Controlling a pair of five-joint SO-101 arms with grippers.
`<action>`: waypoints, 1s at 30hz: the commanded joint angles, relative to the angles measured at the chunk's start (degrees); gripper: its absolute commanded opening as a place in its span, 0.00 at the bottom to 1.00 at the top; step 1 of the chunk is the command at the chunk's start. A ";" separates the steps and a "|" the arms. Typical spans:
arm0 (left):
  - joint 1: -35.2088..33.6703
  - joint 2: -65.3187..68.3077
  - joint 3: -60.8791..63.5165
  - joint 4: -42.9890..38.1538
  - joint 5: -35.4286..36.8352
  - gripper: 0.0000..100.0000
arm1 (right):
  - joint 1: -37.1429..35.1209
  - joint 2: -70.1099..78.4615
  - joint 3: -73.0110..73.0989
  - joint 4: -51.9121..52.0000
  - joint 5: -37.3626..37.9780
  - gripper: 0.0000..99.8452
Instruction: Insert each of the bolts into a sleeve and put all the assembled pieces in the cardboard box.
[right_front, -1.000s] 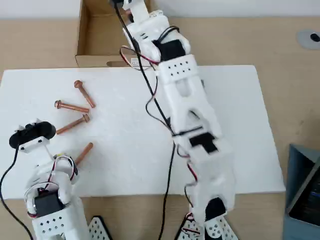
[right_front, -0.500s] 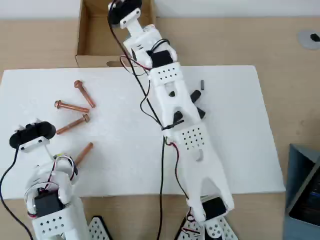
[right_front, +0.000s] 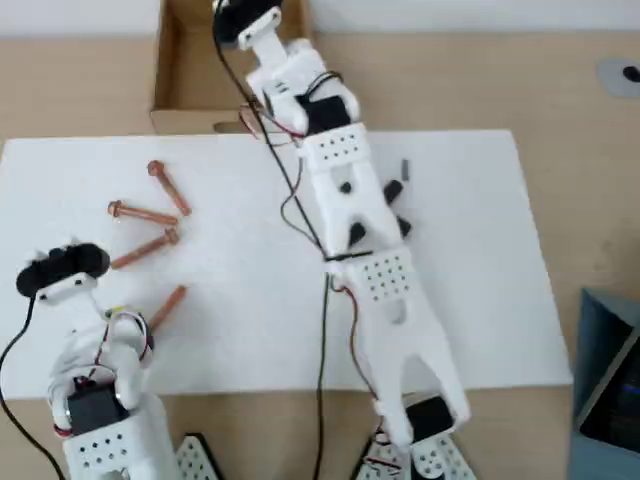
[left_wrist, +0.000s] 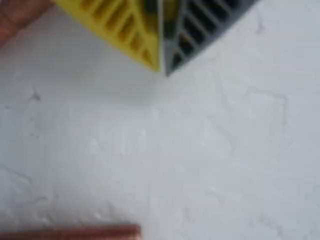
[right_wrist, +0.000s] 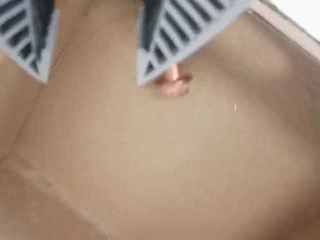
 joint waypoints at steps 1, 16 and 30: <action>-0.44 -0.40 -0.35 -1.05 -0.18 0.00 | 0.66 -1.27 -7.52 4.92 0.44 0.14; -0.35 -0.40 -0.35 -1.05 -0.18 0.00 | 1.63 -19.38 -7.52 31.30 0.35 0.01; -0.35 -0.40 -0.35 -1.05 -0.18 0.00 | 5.14 -28.18 -6.99 46.77 0.44 0.02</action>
